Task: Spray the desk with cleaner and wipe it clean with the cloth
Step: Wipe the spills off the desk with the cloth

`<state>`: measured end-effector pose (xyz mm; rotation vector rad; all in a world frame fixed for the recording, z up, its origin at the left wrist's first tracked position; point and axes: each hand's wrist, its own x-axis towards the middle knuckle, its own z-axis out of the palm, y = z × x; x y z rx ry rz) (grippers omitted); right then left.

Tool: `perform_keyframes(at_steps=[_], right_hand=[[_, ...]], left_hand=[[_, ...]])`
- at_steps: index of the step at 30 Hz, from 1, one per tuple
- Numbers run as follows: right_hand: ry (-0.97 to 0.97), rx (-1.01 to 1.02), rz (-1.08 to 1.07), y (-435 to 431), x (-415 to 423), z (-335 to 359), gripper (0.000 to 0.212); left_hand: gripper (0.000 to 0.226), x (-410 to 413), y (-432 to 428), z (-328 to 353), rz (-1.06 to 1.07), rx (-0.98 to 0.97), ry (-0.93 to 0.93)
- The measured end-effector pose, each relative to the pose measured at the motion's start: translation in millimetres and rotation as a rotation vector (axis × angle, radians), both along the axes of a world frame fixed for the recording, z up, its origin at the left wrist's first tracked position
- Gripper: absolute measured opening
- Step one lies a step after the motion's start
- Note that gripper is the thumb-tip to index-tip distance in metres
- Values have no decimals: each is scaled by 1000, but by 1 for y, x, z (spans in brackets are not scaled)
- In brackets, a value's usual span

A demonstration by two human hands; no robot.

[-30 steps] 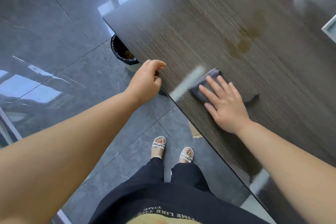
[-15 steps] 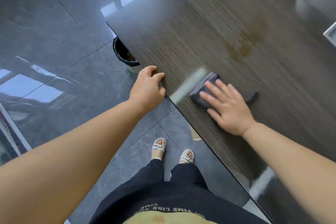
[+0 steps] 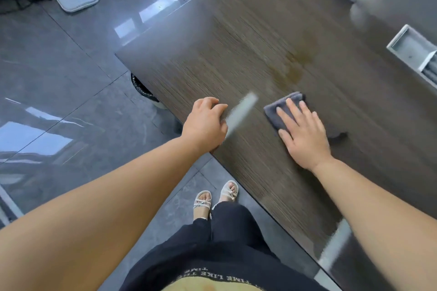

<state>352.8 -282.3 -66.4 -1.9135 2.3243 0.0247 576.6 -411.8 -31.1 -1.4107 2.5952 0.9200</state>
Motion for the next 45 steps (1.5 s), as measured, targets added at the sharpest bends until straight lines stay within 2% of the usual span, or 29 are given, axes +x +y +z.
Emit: perform_keyframes(at_steps=[2, 3, 4, 5, 7, 9, 10, 11, 12, 14, 16, 17, 18, 20, 23, 24, 25, 26, 28, 30, 31, 32, 33, 36, 38, 40, 43, 45], right_hand=[[-21, -3, -406, -30, 19, -1, 53], [-19, 2, -509, -41, 35, -1, 54], [-18, -26, -511, -48, 49, -2, 54], [-22, -74, -414, -47, 61, -3, 54], [-11, -85, -12, -26, 61, -5, 54], [-32, -24, 360, -1, 27, -5, 50], [-45, -3, 427, 3, 1, -3, 49], [-30, -15, 397, 4, -21, -4, 49], [-16, -31, 287, -1, -42, -4, 51], [-42, -35, -81, -20, -59, -2, 57], [-48, -56, -442, -44, -39, -3, 56], [-45, -57, -544, -51, -22, -3, 55], [-50, -64, -558, -54, -5, -4, 54], [-50, -97, -337, -41, 17, -6, 55], [-32, -96, 262, -12, -14, -9, 51], [-37, -85, 366, -13, -37, -8, 50], [-12, -103, 384, -17, -59, -9, 50], [5, -115, 307, -24, -78, -9, 50], [-9, -111, -47, -45, -93, -6, 54], [-29, -122, -444, -69, -71, -9, 57], [-24, -121, -530, -76, -53, -10, 59], [-36, -126, -507, -79, -35, -9, 61], [-40, -132, -372, -76, -21, -10, 62], [-22, -110, 249, -46, -31, -15, 56], [-23, -93, 399, -43, -65, -13, 52], [25, -119, 239, -55, -92, -11, 52], [-29, -104, -315, -87, -91, -7, 53], [-49, -65, -542, -103, -60, -5, 57]], left_hand=[[47, -11, -2, 0, -5, 1, -10], [47, -18, -5, 1, -5, -1, -14], [48, -26, -8, 3, -2, 2, -21], [48, -32, -11, 5, 4, 0, -22], [49, -45, -19, 9, 3, -18, -18], [49, -57, -27, 14, 3, -18, -23], [49, -63, -31, 16, 2, -11, -39], [50, -68, -34, 18, -5, -3, -64], [52, -73, -36, 20, -24, 7, -98], [60, -82, -38, 23, -95, 28, -182], [70, -86, -37, 23, -183, 23, -273], [74, -88, -35, 22, -213, 13, -315], [79, -89, -33, 20, -231, 0, -353], [88, -90, -31, 18, -252, -19, -405], [95, -91, -33, 18, -282, -23, -432], [96, -91, -34, 19, -294, -28, -439], [97, -92, -36, 20, -303, -31, -448], [98, -92, -37, 22, -312, -33, -458], [98, -94, -39, 24, -319, -38, -476], [97, -96, -40, 26, -318, -29, -493], [97, -98, -40, 27, -318, -22, -501], [96, -99, -41, 27, -319, -15, -510], [95, -100, -41, 27, -325, -4, -520], [92, -101, -44, 28, -357, 48, -551], [92, -100, -48, 30, -382, 69, -572], [92, -99, -48, 30, -397, 66, -582], [98, -99, -42, 26, -401, 48, -604], [103, -99, -40, 24, -393, 35, -613]])
